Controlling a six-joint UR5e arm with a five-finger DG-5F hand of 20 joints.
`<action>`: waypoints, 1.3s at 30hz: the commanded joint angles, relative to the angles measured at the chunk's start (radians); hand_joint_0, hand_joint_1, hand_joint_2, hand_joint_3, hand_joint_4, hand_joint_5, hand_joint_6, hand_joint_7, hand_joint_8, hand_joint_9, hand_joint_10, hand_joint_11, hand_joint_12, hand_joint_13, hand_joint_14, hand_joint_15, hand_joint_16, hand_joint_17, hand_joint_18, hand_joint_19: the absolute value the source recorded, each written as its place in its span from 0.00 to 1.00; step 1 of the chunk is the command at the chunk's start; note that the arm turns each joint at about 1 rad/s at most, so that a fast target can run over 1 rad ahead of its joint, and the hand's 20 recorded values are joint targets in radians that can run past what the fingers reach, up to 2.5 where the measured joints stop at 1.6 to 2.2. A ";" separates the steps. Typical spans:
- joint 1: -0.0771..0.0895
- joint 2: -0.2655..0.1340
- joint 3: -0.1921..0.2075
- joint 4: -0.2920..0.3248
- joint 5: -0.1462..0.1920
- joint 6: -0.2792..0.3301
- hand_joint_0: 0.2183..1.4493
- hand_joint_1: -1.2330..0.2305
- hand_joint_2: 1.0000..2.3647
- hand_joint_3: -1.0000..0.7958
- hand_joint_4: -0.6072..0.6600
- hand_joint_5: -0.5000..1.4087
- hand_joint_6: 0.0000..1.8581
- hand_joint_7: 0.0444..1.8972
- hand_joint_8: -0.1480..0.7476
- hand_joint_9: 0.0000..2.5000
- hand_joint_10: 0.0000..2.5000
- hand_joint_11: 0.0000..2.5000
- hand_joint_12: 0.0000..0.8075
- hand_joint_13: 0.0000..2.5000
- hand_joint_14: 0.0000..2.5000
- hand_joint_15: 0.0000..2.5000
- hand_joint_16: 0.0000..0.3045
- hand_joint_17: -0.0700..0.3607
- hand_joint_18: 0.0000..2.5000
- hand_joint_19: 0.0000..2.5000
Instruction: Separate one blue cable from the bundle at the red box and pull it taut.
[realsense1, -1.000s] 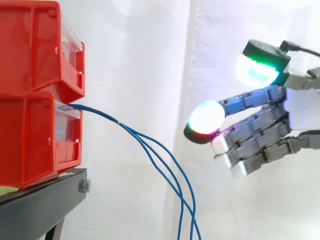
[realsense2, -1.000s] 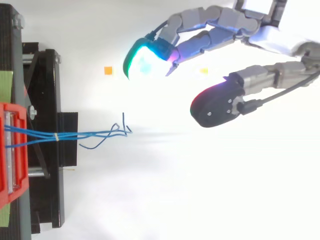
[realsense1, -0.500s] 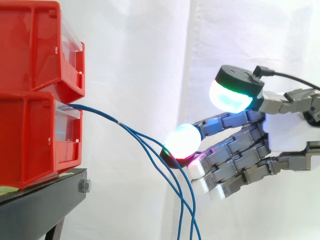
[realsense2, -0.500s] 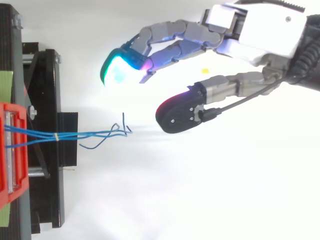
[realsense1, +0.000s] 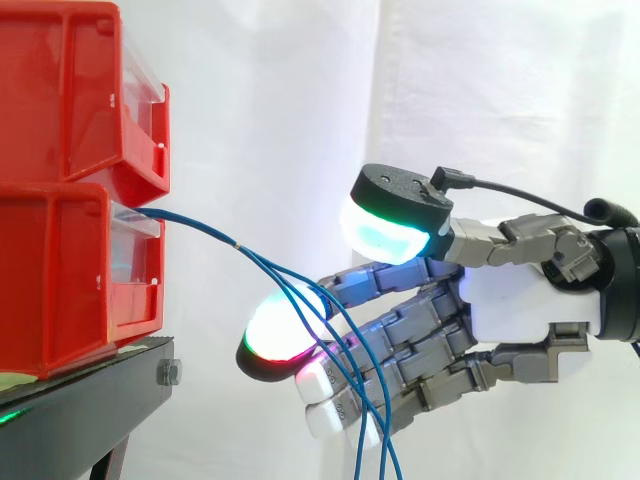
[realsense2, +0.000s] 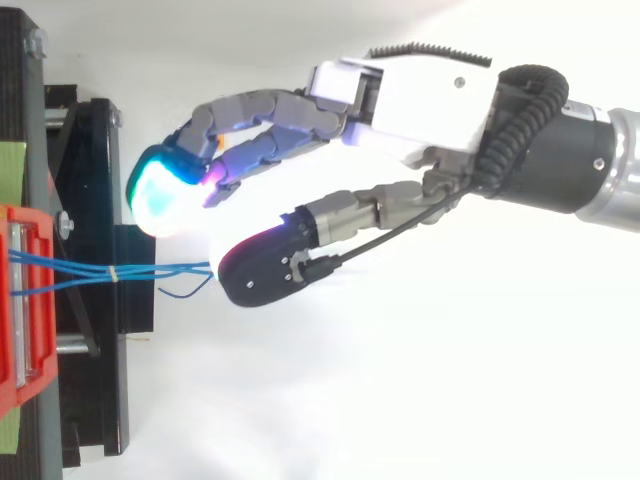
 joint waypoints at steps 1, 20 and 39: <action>0.003 -0.012 0.005 0.010 -0.006 0.004 0.27 0.45 0.00 0.29 0.65 0.16 0.27 0.44 0.49 0.25 0.01 0.19 0.46 0.25 0.01 0.16 0.16 0.41 0.17 0.22; 0.000 -0.084 0.031 0.086 -0.098 0.102 0.27 0.43 0.00 0.29 0.63 0.16 0.27 0.54 0.49 0.26 0.01 0.22 0.47 0.27 0.01 0.19 0.16 0.42 0.19 0.24; -0.018 -0.107 0.050 0.096 -0.126 0.113 0.28 0.43 0.00 0.30 0.61 0.17 0.27 0.58 0.48 0.27 0.01 0.25 0.48 0.30 0.01 0.23 0.17 0.43 0.21 0.26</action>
